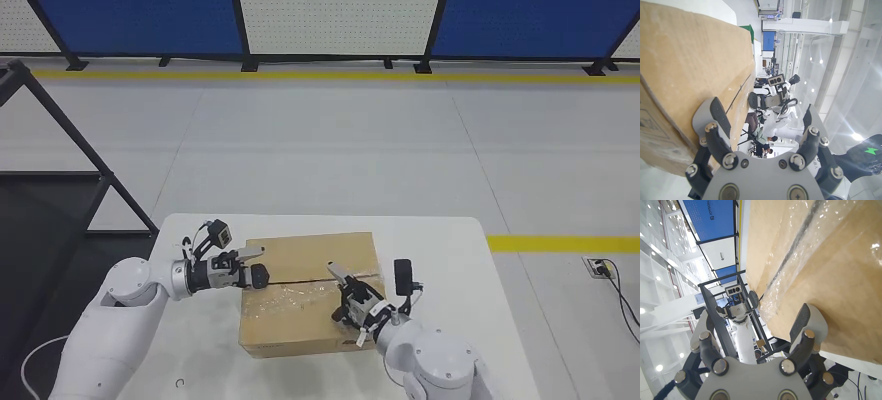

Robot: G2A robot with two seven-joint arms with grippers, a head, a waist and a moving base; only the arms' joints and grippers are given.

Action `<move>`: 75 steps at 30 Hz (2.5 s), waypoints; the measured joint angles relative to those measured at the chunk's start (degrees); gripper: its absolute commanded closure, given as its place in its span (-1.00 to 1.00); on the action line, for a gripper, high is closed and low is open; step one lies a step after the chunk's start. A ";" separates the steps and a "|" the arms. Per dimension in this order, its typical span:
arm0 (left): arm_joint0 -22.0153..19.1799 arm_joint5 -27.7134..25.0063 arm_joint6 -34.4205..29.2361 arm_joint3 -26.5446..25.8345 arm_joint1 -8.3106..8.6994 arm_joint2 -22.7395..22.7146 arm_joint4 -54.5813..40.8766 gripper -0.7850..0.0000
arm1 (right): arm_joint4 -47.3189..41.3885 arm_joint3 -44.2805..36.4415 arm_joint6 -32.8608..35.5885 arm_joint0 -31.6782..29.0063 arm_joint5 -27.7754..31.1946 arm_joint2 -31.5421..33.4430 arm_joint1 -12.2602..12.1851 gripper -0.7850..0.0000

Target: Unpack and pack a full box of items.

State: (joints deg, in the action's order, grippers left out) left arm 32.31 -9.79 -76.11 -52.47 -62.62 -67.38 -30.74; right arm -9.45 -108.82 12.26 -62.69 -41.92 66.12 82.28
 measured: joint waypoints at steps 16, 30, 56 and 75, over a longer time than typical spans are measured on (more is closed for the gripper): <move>-0.26 -0.30 -0.35 0.45 0.13 0.09 -0.30 -1.00 | -2.89 2.35 -9.75 0.03 2.94 -3.18 1.55 -1.00; -0.01 -0.55 -0.56 0.54 0.35 -0.23 -0.90 -1.00 | -6.85 5.07 -20.96 2.44 7.22 -5.15 3.74 -1.00; -1.38 -0.69 -0.50 1.99 0.04 0.97 -1.28 -1.00 | 2.35 2.51 -17.58 1.01 -2.04 -4.10 3.45 0.21; -1.81 -0.82 -0.38 2.68 0.00 1.23 -1.45 -1.00 | 1.88 0.92 -18.19 0.84 -5.78 -4.37 4.44 0.98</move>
State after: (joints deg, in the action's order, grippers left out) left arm 30.50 -10.61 -76.49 -49.79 -62.62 -66.15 -32.18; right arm -7.57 -107.90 -5.93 -61.85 -47.70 61.74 86.72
